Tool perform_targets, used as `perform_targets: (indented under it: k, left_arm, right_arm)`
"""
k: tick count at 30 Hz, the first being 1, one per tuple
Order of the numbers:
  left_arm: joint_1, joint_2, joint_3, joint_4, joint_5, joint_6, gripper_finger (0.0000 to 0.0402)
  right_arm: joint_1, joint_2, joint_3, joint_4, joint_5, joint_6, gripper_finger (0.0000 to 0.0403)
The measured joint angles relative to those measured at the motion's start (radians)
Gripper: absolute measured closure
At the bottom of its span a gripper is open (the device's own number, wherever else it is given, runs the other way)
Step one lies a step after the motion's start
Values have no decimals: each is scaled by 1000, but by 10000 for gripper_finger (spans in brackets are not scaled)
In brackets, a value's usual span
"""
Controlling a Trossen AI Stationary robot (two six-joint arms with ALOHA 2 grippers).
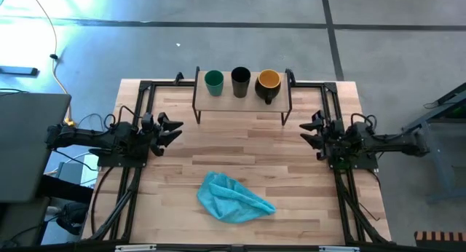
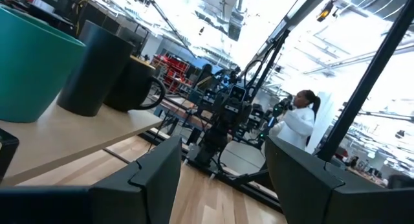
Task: Stack small to large cups/mugs on shelf
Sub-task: Return to Home Position
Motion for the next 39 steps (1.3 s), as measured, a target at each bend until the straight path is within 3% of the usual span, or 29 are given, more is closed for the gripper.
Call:
perform_targets:
  k: [17, 39]
  left_arm:
    - [0, 0, 0, 8, 36, -2, 190]
    - [0, 0, 0, 4, 106, -4, 190]
  right_arm:
    - [0, -122, 0, -196, -44, 46, 245]
    - [0, -121, -1, -302, -55, 108, 245]
